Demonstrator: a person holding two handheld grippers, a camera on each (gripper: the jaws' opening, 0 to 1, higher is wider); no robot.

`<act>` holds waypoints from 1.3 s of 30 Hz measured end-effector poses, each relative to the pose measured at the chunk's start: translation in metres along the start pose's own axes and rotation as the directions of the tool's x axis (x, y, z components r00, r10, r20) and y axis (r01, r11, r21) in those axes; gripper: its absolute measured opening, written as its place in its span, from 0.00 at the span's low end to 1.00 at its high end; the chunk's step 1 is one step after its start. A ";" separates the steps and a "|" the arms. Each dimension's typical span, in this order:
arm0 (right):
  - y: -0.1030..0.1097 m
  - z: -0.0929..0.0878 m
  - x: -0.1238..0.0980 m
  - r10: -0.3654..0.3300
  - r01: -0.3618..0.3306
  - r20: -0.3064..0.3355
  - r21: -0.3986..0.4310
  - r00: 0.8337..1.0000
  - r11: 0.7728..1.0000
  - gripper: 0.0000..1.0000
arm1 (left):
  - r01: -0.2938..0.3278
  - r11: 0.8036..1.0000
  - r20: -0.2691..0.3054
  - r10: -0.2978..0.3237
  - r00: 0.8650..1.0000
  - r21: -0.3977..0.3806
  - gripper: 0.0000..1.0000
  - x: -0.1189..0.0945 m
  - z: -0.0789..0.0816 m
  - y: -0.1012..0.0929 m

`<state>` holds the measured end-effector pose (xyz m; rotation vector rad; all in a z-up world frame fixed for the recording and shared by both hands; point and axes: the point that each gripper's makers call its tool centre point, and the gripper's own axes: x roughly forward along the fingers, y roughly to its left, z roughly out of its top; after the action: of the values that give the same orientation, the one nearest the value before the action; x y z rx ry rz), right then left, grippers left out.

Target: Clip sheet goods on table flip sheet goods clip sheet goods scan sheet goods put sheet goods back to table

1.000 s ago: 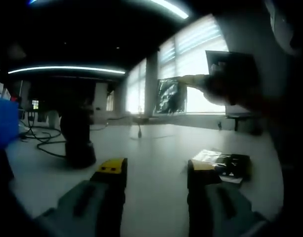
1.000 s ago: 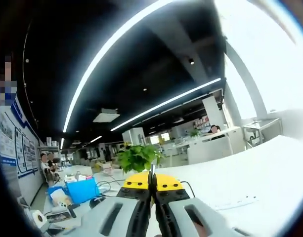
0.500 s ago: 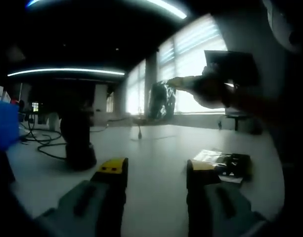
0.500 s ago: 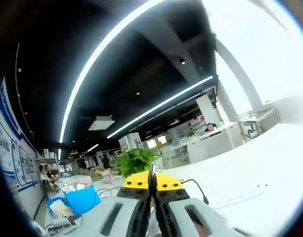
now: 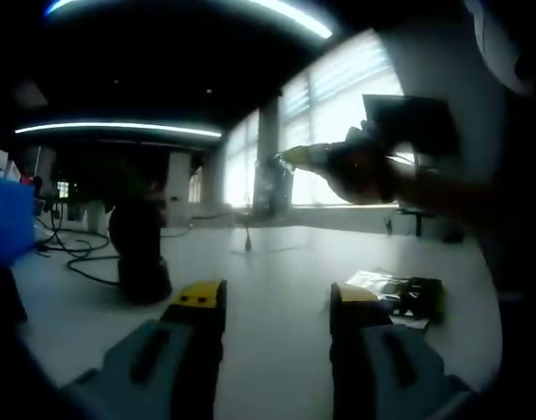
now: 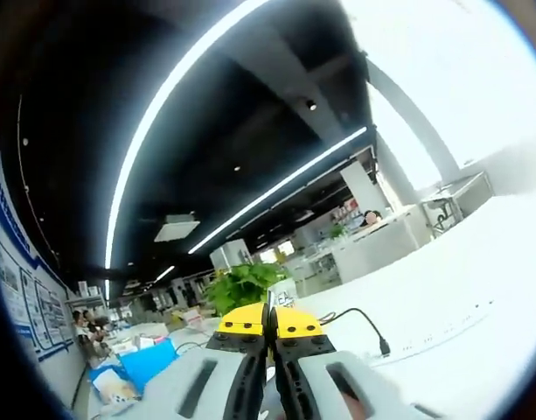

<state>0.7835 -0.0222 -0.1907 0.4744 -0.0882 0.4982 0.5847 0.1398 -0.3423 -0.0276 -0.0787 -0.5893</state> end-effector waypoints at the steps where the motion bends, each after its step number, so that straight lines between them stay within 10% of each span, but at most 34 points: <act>1: 0.000 -0.001 0.002 0.000 0.000 0.000 0.002 1.000 1.000 0.00 | 0.000 1.000 0.001 0.000 1.000 0.000 0.40 0.000 0.000 0.000; 39: 0.031 -0.063 0.027 0.023 -0.023 -0.035 -0.008 0.999 1.000 0.00 | -0.002 1.000 0.005 0.001 1.000 0.004 0.39 -0.001 0.001 0.000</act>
<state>0.7905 0.0431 -0.2287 0.4564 -0.0619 0.5281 0.5842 0.1405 -0.3418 -0.0256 -0.0850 -0.5876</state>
